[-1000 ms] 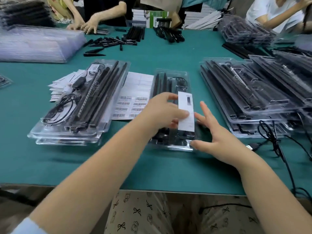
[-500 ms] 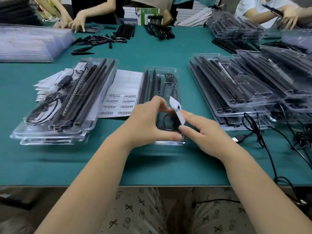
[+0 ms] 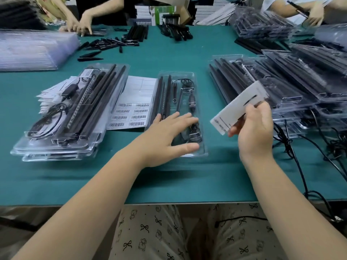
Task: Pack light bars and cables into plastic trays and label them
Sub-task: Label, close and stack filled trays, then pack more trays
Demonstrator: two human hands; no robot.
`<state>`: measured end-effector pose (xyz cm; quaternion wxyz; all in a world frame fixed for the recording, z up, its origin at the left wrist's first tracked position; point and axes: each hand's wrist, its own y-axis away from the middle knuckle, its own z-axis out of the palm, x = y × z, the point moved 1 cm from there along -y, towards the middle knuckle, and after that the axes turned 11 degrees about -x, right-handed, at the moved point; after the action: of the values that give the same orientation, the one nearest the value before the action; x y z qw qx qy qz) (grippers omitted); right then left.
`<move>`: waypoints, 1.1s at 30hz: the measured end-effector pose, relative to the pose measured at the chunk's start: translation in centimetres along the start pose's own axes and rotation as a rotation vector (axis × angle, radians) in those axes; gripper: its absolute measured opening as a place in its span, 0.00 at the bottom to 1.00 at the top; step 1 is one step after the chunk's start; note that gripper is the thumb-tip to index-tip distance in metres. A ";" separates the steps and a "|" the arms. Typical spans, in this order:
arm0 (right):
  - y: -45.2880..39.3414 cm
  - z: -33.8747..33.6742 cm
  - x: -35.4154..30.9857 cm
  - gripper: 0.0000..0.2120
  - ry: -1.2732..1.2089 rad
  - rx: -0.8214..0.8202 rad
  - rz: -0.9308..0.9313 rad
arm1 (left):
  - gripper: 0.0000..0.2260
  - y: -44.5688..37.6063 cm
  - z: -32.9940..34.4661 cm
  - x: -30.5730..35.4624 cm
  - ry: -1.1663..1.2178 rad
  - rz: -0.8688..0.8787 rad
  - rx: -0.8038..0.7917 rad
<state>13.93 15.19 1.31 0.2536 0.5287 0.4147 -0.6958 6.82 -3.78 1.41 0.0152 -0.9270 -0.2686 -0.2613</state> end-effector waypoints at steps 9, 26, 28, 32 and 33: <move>-0.8 1.6 2.3 0.10 0.436 -0.375 0.337 | 0.23 0.3 -0.1 -0.1 0.124 0.034 0.069; 0.9 1.8 1.0 0.17 0.910 -0.649 -0.093 | 0.32 0.4 0.2 0.0 0.126 0.022 0.121; 0.9 2.0 0.8 0.21 0.886 -0.681 -0.044 | 0.29 0.4 0.1 0.1 0.132 0.032 0.117; 0.5 2.7 1.1 0.23 1.170 -0.700 -0.139 | 0.24 0.5 0.0 0.1 0.160 0.043 0.122; 0.4 2.7 1.2 0.24 1.190 -0.713 -0.138 | 0.24 0.5 0.0 0.1 0.169 0.044 0.123</move>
<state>12.50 12.78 0.34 0.0965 0.6769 0.7191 -0.1240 7.13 -4.13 1.54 0.1002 -0.9046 -0.2616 -0.3212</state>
